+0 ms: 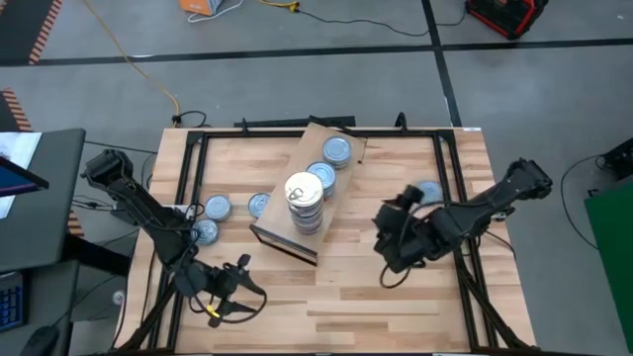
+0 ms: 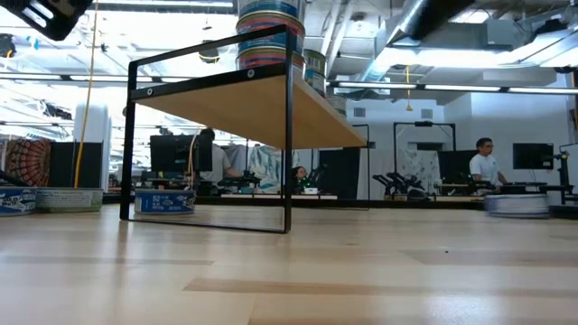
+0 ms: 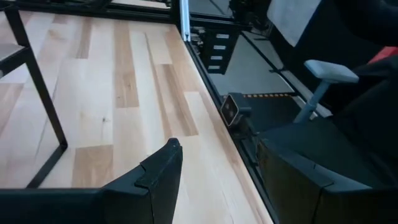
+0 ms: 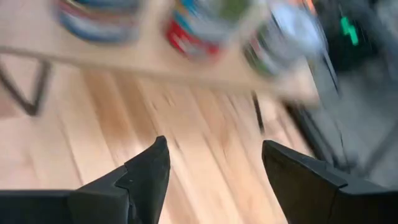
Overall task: Stack canned seafood by type on shelf
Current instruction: Stack the blue tuna can on top of the green tuna can on the shelf
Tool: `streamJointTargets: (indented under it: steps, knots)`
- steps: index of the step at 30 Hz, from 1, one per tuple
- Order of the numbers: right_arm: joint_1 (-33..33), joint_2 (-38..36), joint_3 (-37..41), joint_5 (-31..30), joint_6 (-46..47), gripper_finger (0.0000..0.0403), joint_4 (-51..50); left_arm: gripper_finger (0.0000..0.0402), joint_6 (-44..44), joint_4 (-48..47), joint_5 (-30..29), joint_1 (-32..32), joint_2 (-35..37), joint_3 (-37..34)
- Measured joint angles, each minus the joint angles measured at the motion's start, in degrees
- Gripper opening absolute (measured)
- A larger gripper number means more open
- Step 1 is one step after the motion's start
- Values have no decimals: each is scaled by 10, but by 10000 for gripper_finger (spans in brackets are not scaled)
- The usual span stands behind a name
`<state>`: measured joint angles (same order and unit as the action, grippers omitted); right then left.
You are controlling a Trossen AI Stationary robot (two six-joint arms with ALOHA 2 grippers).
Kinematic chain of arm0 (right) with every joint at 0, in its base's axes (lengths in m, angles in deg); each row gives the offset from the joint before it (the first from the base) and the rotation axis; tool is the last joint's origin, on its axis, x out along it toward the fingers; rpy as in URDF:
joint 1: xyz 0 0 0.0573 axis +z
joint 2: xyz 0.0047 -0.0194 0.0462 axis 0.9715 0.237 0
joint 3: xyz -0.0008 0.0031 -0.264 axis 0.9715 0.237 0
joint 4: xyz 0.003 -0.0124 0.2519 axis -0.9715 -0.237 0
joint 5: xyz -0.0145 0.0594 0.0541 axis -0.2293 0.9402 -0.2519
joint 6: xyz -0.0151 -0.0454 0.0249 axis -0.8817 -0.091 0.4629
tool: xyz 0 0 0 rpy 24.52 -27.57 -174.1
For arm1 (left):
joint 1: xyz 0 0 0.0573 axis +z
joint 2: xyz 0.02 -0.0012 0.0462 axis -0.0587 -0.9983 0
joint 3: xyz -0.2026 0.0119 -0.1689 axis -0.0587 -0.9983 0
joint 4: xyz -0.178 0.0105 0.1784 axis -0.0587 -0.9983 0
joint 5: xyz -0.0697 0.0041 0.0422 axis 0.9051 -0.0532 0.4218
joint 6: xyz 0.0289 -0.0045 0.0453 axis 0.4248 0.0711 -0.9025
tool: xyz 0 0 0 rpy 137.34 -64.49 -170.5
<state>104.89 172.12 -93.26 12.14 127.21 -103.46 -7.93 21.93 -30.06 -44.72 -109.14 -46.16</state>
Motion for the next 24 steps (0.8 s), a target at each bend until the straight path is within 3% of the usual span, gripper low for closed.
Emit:
streamJointTargets:
  steps: [4, 10, 17, 24]
  knots:
    - [3, -2, 21, 59, 136, 291, -64, 202, 9, 0, -1, 4, 0, 0]
    - [-35, -1, 68, 156, 145, 291, -84, 202, 15, 0, -7, 4, 0, 0]
    - [-185, -1, 181, 238, 71, 291, -56, 202, 17, -39, -90, 6, -1, 0]
    - [-334, 0, 251, 244, -3, 291, -36, 202, 45, -79, -96, 6, -1, 0]
